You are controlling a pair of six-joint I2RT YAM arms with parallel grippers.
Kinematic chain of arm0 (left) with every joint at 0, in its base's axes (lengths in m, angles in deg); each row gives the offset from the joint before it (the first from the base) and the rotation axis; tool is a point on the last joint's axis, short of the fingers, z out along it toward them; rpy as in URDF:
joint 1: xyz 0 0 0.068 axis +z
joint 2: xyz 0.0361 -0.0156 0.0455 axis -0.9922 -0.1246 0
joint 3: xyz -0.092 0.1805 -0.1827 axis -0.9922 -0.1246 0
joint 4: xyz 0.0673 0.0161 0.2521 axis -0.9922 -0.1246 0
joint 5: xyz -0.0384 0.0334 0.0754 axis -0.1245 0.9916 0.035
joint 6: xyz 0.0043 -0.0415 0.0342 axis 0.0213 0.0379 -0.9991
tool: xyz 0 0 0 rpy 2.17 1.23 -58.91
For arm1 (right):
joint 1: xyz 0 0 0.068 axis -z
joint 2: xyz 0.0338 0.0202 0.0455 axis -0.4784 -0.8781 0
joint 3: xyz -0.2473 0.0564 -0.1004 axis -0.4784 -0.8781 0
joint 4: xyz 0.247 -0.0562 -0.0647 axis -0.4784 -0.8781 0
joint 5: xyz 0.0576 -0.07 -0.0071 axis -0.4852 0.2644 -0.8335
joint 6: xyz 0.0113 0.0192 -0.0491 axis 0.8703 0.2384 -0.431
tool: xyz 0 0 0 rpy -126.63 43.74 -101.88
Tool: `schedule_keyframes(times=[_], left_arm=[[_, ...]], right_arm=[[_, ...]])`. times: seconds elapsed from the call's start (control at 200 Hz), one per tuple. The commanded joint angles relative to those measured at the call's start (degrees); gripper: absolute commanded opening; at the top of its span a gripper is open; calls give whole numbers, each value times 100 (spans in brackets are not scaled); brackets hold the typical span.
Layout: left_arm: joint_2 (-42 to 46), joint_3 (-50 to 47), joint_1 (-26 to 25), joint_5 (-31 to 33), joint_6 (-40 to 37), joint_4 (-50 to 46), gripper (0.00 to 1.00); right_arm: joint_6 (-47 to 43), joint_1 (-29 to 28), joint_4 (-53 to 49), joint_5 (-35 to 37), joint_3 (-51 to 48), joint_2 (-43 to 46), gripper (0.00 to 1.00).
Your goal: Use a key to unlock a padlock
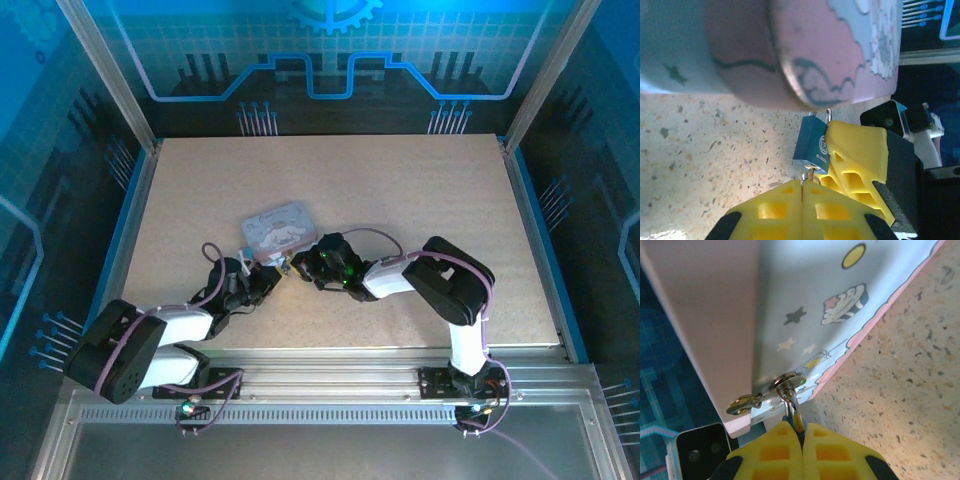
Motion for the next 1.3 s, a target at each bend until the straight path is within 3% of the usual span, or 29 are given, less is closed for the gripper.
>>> schedule_keyframes(times=[0.0,0.225,0.72,0.87,1.05,1.296], left_arm=[[3,-58,25,-108,44,340,0],[-53,-16,25,-134,-10,427,0],[-1041,-1,103,-370,529,2222,0],[-1127,94,122,-477,375,2236,0],[-994,144,122,-645,-360,1946,0],[-345,74,58,-511,-2394,929,0]], right_arm=[[139,-101,-312,40,-154,-240,0],[128,-125,-329,-30,-155,-212,0],[-75,-321,-558,-96,-63,-225,0],[-285,-364,-949,-87,-13,-158,0],[-416,-374,-1173,-179,30,-159,0],[-643,-360,-1676,-201,445,-47,0]])
